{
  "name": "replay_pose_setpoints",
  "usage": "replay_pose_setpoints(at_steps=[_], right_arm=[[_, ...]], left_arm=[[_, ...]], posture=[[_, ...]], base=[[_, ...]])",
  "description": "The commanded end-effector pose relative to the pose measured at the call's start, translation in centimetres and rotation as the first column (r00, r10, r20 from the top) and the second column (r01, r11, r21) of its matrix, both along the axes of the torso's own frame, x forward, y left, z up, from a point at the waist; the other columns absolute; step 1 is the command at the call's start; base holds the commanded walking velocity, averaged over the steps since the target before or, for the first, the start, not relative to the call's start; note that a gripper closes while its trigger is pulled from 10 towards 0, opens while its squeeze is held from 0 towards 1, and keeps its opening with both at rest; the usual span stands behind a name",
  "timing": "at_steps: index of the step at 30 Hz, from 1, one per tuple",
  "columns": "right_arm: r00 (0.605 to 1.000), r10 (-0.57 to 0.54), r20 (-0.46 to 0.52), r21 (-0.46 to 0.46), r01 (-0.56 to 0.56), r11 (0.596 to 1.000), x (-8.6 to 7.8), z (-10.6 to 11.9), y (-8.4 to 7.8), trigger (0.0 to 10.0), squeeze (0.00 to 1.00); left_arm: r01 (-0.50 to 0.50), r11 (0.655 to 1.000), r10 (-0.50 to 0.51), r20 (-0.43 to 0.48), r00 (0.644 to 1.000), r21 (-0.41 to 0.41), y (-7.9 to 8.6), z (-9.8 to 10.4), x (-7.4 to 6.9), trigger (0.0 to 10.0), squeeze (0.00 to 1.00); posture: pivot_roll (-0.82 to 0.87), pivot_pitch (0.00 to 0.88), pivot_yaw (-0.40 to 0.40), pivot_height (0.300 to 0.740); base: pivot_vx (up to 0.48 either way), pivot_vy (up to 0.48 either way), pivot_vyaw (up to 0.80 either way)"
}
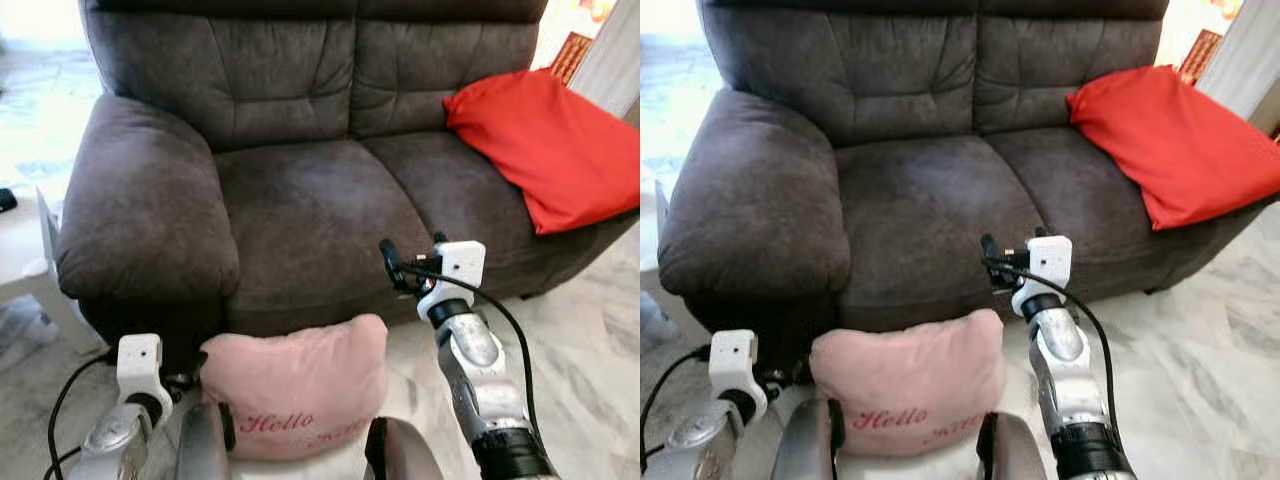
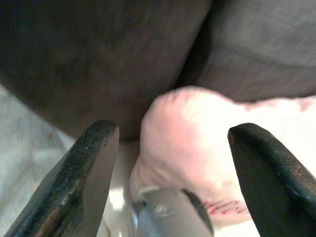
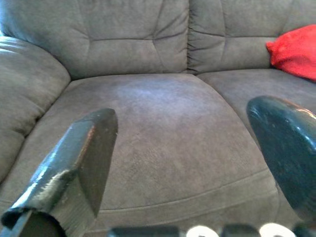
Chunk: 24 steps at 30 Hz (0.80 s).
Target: Move the pillow to the sofa from floor
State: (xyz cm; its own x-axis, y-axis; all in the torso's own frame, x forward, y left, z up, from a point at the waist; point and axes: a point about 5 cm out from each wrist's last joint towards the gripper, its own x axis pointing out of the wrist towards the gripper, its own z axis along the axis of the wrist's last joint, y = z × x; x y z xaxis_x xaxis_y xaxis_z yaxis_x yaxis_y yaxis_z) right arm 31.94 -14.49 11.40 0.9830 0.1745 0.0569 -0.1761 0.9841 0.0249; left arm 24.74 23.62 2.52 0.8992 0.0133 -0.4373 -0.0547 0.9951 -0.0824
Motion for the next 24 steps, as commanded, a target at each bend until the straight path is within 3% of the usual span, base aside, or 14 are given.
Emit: replay_pose_setpoints(at_steps=[1, 7, 9, 12, 18, 24], right_arm=[[1.0, 0.011, 0.015, 0.005, -0.011, 1.0, -0.1, 0.7, 0.0, 10.0, 0.0], [1.0, 0.021, 0.022, 0.005, -0.021, 1.0, -0.2, 1.0, 0.0, 10.0, 0.0], [0.999, 0.022, 0.025, 0.007, -0.022, 1.0, -0.2, 1.2, 0.1, 10.0, 0.0], [0.999, 0.032, 0.033, 0.009, -0.033, 0.999, -0.2, 1.5, 0.4, 10.0, 0.0], [0.998, 0.04, 0.04, -0.002, -0.04, 0.999, -0.3, 1.8, 0.3, 10.0, 0.0], [0.996, 0.067, 0.054, -0.027, -0.066, 0.997, -0.8, 2.0, 0.1, 10.0, 0.0]], left_arm=[[0.019, 1.0, -0.019, -0.028, 0.999, -0.001, -0.4, -1.1, 0.6, 10.0, 0.0], [0.023, 1.0, -0.022, -0.078, 0.997, 0.002, -0.5, -2.4, 0.8, 10.0, 0.0], [-0.002, 1.0, 0.004, -0.15, 0.989, 0.014, -0.5, -4.3, -0.3, 10.0, 0.0], [-0.014, 1.0, 0.016, -0.169, 0.985, 0.013, -0.9, -5.2, -0.8, 10.0, 0.0], [-0.025, 1.0, 0.027, -0.158, 0.987, 0.012, -1.0, -5.1, -0.6, 10.0, 0.0], [-0.04, 0.999, 0.042, -0.122, 0.992, 0.023, -0.9, -4.9, -0.1, 10.0, 0.0]], posture=[[0.15, 0.0, -0.158, 0.535], [0.14, 0.0, -0.157, 0.535], [0.13, 0.0, -0.16, 0.535], [0.13, 0.0, -0.16, 0.535], [0.11, 0.0, -0.157, 0.535], [0.11, 0.0, -0.16, 0.535]], base=[[0.0, 0.0, 0.0], [0.0, 0.0, 0.0], [0.0, 0.0, 0.0], [0.0, 0.0, 0.0], [0.0, 0.0, 0.0], [0.0, 0.0, 0.66]])
